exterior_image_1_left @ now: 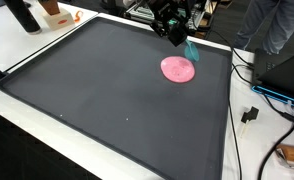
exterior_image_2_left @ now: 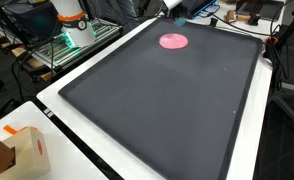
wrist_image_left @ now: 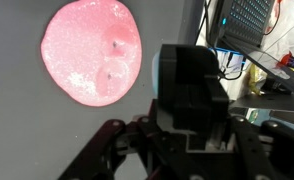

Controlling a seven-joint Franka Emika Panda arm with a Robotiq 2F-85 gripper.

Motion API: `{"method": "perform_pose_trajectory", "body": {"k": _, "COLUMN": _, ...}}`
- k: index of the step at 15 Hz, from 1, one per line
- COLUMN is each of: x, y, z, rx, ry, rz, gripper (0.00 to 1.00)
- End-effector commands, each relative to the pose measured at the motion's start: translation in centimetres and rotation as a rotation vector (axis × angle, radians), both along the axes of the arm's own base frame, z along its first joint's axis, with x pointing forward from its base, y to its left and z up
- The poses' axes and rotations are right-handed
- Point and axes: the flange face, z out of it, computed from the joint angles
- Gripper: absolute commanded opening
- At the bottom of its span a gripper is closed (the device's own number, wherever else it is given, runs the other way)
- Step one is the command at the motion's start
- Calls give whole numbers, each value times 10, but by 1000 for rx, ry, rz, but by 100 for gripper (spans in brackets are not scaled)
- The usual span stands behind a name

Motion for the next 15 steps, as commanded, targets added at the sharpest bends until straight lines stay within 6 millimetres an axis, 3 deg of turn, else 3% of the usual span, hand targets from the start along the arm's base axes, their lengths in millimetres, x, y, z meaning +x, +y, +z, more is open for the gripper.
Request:
{"method": "perform_pose_trajectory", "body": {"k": 1, "x": -6, "y": -10, "z": 1, "rx": 47, "ry": 4, "rz": 0, "gripper": 26}}
{"method": "perform_pose_trajectory", "body": {"k": 9, "x": -4, "y": -14, "z": 18, "rx": 7, "ry": 35, "rz": -19, "gripper": 26}}
{"method": "perform_pose_trajectory", "body": {"k": 15, "x": -2, "y": -4, "z": 48, "rx": -90, "ry": 60, "rz": -48, "gripper": 26}}
